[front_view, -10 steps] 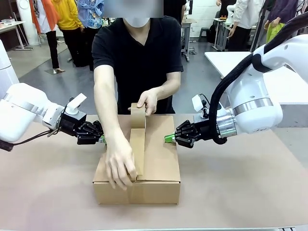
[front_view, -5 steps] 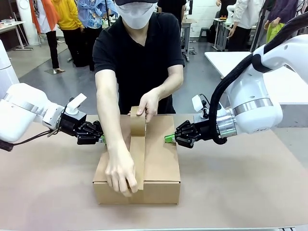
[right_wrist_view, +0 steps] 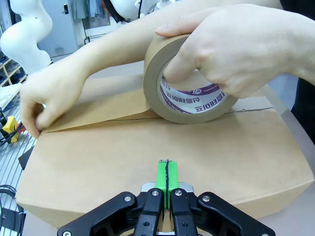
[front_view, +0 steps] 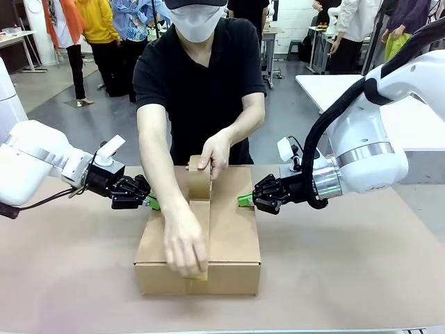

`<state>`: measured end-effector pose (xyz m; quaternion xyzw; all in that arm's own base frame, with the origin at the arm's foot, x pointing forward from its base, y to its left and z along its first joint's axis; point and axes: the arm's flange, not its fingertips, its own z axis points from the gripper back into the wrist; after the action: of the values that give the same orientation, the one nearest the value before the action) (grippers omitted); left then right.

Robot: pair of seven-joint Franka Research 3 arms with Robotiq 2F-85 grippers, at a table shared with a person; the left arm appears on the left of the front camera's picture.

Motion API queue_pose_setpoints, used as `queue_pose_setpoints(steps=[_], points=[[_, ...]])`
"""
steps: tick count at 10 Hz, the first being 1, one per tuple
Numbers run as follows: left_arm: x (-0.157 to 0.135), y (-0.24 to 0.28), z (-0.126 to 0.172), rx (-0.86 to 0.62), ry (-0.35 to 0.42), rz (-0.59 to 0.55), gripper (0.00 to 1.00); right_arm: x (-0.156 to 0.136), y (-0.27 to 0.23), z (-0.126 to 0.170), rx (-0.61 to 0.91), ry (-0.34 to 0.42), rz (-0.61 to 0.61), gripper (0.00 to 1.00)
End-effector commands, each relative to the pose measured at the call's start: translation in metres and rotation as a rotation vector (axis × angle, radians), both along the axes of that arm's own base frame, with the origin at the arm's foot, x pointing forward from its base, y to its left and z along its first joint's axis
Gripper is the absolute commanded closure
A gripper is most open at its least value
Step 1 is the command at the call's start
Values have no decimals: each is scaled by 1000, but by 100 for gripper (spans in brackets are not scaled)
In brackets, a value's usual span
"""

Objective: Wrap the clocks to prevent damage.
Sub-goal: After the human seals the box with tape, release both hands from the side flaps of the Package Box.

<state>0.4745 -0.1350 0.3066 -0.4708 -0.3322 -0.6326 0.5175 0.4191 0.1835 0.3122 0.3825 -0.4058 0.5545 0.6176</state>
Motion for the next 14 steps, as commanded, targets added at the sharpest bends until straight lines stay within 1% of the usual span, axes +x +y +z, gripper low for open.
queue_pose_setpoints(steps=[1, 14], points=[[0, 0, -2, 7, 0, 2, 100, 0, 1, -3, -4, 4, -1, 99], [0, 0, -2, 7, 0, 2, 100, 0, 1, -3, -4, 4, -1, 99]])
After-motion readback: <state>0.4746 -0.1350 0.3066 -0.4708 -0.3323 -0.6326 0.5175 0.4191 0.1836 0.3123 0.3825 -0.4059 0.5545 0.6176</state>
